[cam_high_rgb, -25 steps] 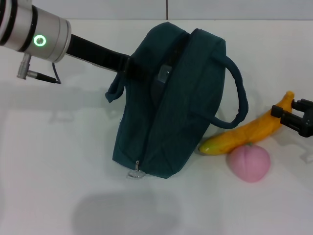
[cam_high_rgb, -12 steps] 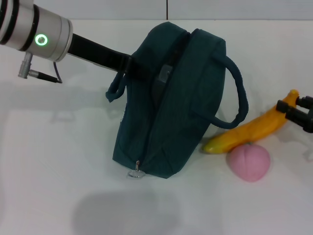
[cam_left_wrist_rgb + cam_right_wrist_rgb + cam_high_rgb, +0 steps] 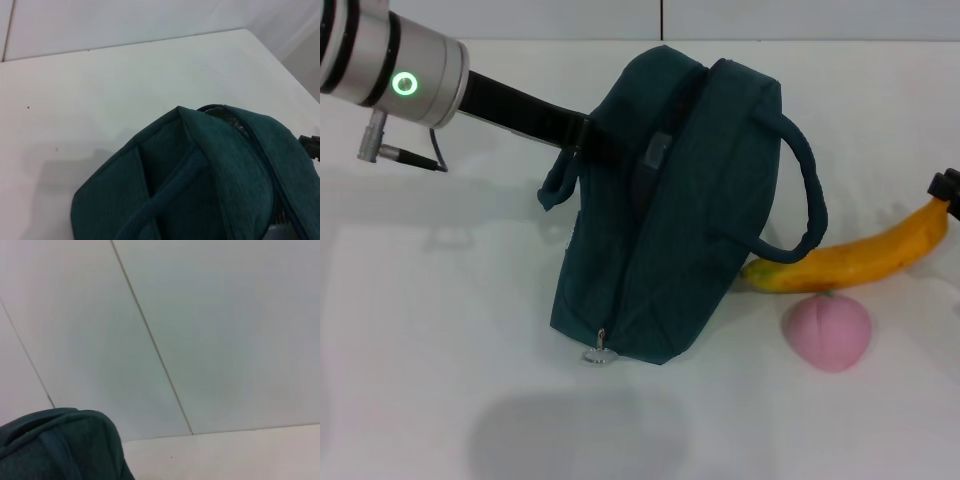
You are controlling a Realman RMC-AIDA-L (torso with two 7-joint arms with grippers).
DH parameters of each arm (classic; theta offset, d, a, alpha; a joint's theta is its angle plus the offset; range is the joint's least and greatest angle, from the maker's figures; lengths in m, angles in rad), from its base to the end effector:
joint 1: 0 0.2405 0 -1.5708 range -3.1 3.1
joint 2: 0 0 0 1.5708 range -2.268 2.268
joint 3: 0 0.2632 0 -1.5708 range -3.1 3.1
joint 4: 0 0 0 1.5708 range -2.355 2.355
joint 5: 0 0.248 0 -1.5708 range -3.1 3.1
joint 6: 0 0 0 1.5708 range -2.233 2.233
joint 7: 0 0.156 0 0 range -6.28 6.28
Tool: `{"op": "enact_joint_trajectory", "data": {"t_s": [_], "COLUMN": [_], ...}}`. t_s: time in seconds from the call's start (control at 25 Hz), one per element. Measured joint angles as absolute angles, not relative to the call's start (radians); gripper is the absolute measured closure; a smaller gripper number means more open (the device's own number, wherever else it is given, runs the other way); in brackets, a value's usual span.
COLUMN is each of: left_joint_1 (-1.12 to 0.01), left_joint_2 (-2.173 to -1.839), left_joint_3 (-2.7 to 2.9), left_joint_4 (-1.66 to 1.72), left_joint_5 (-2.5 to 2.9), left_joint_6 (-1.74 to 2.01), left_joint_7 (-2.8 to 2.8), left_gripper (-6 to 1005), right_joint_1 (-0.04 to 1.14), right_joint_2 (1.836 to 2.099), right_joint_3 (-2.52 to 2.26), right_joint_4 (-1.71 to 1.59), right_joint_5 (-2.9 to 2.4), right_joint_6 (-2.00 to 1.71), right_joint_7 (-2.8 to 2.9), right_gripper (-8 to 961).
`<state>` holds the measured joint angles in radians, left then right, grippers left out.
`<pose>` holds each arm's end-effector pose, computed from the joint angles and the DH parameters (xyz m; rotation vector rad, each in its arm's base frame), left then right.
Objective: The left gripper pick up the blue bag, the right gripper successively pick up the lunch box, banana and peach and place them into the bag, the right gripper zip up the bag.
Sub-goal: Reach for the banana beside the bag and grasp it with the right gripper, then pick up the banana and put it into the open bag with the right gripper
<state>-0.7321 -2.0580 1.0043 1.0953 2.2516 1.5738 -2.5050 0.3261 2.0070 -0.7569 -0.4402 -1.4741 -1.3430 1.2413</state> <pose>-0.1597 0.4296 0.0160 -2.6724 -1.2852 -0.1733 0.3733 0.3394 0.0178 -2.1321 0.8938 0.9024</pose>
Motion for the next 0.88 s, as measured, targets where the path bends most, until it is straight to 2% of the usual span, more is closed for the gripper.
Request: {"op": "enact_joint_trajectory", "data": {"t_s": [0.16,0.88], "left_joint_1": [-0.735,-0.727], "left_joint_2": [-2.06,-2.062], "left_joint_3": [1.005,1.005], "left_joint_4": [1.095,1.095], "left_joint_5": [2.252,2.252], "left_joint_6": [1.574,1.574], "left_joint_7": [-2.505,-2.505], "left_gripper": [955,955], "right_joint_1": [0.325,0.315], "right_joint_2": [2.007,2.006], "right_joint_3": [-0.753,-0.722], "right_joint_4": [-0.431,-0.435], "right_joint_5": [-1.476,-1.393], "right_joint_6": [-1.338,-1.413], "right_joint_7": [1.247,1.245], "right_gripper": [788,810]}}
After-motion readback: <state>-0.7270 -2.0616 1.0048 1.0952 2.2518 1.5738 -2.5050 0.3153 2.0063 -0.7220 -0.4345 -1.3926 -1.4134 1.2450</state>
